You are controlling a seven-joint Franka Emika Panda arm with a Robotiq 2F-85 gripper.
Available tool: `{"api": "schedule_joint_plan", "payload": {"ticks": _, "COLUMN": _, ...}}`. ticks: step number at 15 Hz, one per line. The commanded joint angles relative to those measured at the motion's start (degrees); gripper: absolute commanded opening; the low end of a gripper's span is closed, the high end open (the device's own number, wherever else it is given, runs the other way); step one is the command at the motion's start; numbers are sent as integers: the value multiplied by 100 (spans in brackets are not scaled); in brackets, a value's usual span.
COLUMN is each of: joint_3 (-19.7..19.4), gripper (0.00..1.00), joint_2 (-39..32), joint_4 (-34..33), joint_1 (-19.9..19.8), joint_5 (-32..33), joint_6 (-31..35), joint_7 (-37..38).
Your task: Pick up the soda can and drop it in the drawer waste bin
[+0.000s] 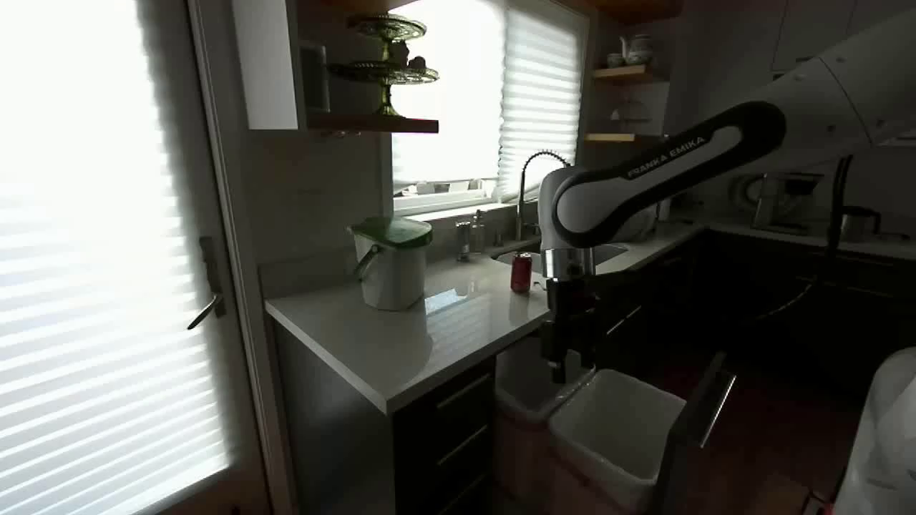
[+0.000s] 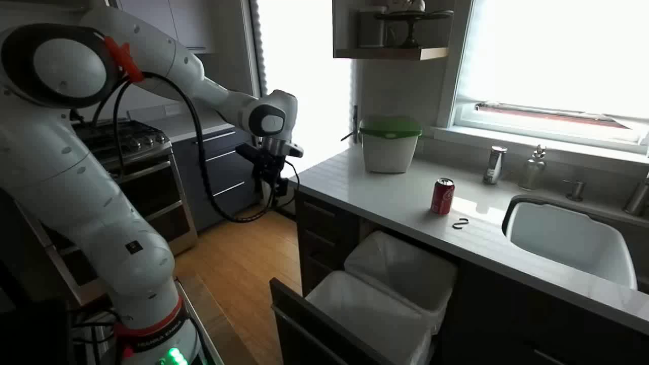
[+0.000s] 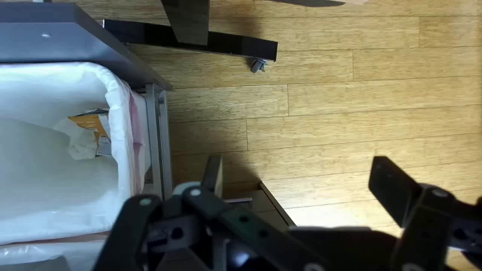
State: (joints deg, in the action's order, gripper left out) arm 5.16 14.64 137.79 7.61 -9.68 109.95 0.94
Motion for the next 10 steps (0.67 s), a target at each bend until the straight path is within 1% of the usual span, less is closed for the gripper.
{"api": "schedule_joint_plan", "payload": {"ticks": 1, "joint_3": 31, "gripper": 100, "joint_2": 0, "joint_4": -11, "joint_1": -34, "joint_5": -5, "joint_6": -18, "joint_7": -7}}
{"api": "schedule_joint_plan", "payload": {"ticks": 8, "joint_3": 31, "gripper": 100, "joint_2": 0, "joint_4": -11, "joint_1": -34, "joint_5": -5, "joint_6": -18, "joint_7": -7}}
{"api": "schedule_joint_plan", "payload": {"ticks": 10, "joint_3": 1, "gripper": 100, "joint_2": -236, "joint_4": -160, "joint_1": -212, "joint_5": 267, "joint_6": 510, "joint_7": 300}}
